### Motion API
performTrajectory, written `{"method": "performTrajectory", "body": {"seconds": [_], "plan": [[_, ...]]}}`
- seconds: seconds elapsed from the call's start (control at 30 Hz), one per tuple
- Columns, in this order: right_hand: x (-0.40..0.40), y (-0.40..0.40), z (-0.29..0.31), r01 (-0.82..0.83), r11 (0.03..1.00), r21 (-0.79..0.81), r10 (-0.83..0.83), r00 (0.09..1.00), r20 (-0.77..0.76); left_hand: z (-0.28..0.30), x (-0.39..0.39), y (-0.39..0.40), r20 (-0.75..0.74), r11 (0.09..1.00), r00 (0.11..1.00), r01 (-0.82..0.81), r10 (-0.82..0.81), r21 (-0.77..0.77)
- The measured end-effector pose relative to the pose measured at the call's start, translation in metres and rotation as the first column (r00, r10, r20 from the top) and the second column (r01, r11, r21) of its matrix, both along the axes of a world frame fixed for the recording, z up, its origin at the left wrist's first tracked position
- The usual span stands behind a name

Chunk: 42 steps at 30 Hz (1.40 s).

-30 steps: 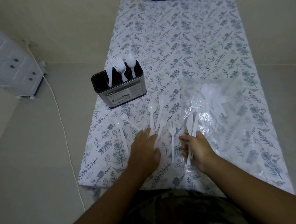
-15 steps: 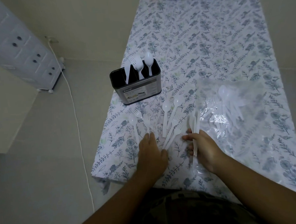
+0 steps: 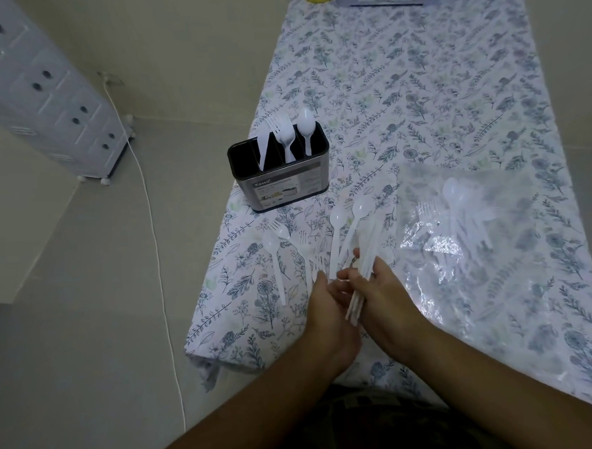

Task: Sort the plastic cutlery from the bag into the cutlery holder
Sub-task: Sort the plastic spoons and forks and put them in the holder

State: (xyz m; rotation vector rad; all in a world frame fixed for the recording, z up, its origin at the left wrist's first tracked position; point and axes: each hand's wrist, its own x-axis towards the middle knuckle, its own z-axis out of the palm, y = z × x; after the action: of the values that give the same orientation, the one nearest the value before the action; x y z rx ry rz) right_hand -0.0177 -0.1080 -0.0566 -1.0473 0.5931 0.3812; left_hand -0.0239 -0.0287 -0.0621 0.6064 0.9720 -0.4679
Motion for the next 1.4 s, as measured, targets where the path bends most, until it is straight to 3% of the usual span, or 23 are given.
{"method": "performTrajectory", "body": {"seconds": [0.07,0.1,0.13,0.17,0.2,0.23,0.3,0.4,0.47,0.53,0.67,0.8,0.9,1.0,1.07,1.2,1.4], "plan": [[0.001,-0.002,0.002,-0.006,1.0,0.003,0.006,1.0,-0.006,0.009,-0.001,-0.001,0.085,0.987,0.991,0.092,-0.104,0.129],[0.004,-0.006,0.002,0.007,1.0,-0.005,-0.007,1.0,-0.022,0.01,-0.001,0.002,0.124,0.934,0.967,0.175,-0.222,0.312],[0.007,-0.012,0.002,0.012,0.999,-0.043,-0.013,0.999,-0.044,0.006,-0.002,0.009,0.141,0.792,0.913,0.246,-0.383,0.559],[0.009,-0.019,0.001,0.003,0.994,-0.108,-0.011,0.998,-0.067,-0.001,-0.003,0.019,0.099,0.536,0.829,0.259,-0.55,0.804],[0.01,-0.025,-0.001,-0.007,0.985,-0.173,-0.011,0.995,-0.099,-0.012,-0.002,0.033,0.002,0.249,0.734,0.228,-0.679,0.941],[0.01,-0.031,-0.005,-0.009,0.973,-0.23,-0.022,0.991,-0.131,-0.021,-0.001,0.046,-0.113,0.027,0.659,0.198,-0.743,0.98],[0.008,-0.037,-0.012,-0.014,0.954,-0.3,-0.044,0.982,-0.185,-0.036,0.006,0.063,-0.308,-0.205,0.538,0.244,-0.785,0.948],[0.004,-0.041,-0.021,-0.035,0.947,-0.319,-0.046,0.969,-0.242,-0.048,0.011,0.059,-0.485,-0.427,0.308,0.239,-0.818,0.872],[0.002,-0.044,-0.024,-0.051,0.948,-0.313,-0.028,0.969,-0.245,-0.054,0.012,0.048,-0.54,-0.503,0.173,0.217,-0.823,0.836],[0.003,-0.046,-0.025,-0.071,0.942,-0.327,-0.001,0.977,-0.215,-0.058,0.008,0.035,-0.571,-0.546,0.093,0.205,-0.816,0.813],[0.002,-0.048,-0.022,-0.074,0.921,-0.381,0.003,0.983,-0.185,-0.054,-0.001,0.02,-0.534,-0.522,0.085,0.125,-0.841,0.843],[0.0,-0.053,-0.02,-0.111,0.903,-0.414,0.028,0.979,-0.201,-0.048,-0.003,0.028,-0.492,-0.468,0.186,0.16,-0.851,0.869],[0.0,-0.051,-0.014,-0.171,0.888,-0.426,0.096,0.977,-0.192,-0.038,-0.005,0.032,-0.31,-0.265,0.362,0.169,-0.879,0.949],[0.0,-0.042,-0.006,-0.223,0.898,-0.378,0.157,0.968,-0.197,-0.019,-0.004,0.025,-0.028,0.116,0.541,0.23,-0.841,0.966],[0.0,-0.035,-0.001,-0.27,0.894,-0.358,0.22,0.96,-0.176,-0.009,-0.001,0.018,0.078,0.344,0.581,0.364,-0.81,0.865],[-0.004,-0.025,0.006,-0.339,0.866,-0.368,0.333,0.939,-0.082,-0.004,-0.001,0.016,0.137,0.384,0.579,0.329,-0.804,0.863],[-0.009,-0.023,0.005,-0.385,0.836,-0.391,0.41,0.912,-0.021,-0.002,-0.009,0.022,0.258,0.533,0.68,0.229,-0.686,0.815]]}}
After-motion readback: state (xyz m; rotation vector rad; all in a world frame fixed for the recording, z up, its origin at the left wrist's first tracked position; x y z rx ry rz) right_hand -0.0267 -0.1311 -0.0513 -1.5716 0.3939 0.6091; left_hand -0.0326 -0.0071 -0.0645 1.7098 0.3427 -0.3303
